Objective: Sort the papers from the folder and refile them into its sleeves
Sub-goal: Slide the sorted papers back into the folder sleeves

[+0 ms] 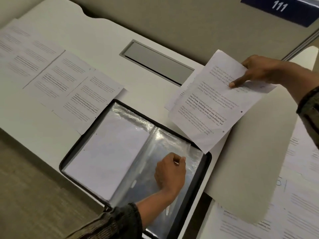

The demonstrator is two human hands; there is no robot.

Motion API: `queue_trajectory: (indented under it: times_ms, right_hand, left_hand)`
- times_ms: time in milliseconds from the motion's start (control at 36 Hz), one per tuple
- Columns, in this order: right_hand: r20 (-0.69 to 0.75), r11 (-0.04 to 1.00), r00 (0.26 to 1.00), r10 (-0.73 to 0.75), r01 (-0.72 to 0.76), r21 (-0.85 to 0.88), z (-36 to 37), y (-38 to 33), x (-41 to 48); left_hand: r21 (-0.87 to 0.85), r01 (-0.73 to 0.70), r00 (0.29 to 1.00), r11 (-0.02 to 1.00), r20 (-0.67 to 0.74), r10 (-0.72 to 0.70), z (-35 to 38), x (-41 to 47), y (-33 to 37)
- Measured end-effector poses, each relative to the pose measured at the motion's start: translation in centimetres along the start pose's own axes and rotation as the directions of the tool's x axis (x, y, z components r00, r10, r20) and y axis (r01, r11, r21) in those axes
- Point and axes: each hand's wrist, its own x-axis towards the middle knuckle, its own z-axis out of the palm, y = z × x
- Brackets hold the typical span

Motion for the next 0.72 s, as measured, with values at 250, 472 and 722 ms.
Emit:
queue_trajectory:
  times_ms: [250, 472, 722]
  right_hand:
    - [0.115, 1.0, 0.993, 0.022, -0.022, -0.001, -1.5, -0.7, 0.9]
    - [0.209, 0.999, 0.978, 0.004, 0.006, -0.05, -1.4, -1.8, 3.4]
    - [0.282, 0.999, 0.959, -0.011, 0.024, -0.041, 1.2, -3.5, 6.2]
  left_hand:
    - [0.092, -0.197, 0.976, 0.976, -0.077, 0.204, -0.4, -0.9, -1.4]
    - [0.098, -0.298, 0.946, 0.95, -0.103, 0.307, -1.0, -0.7, -1.5]
    - [0.102, -0.368, 0.917, 0.924, -0.123, 0.378, -1.4, -0.4, -1.1]
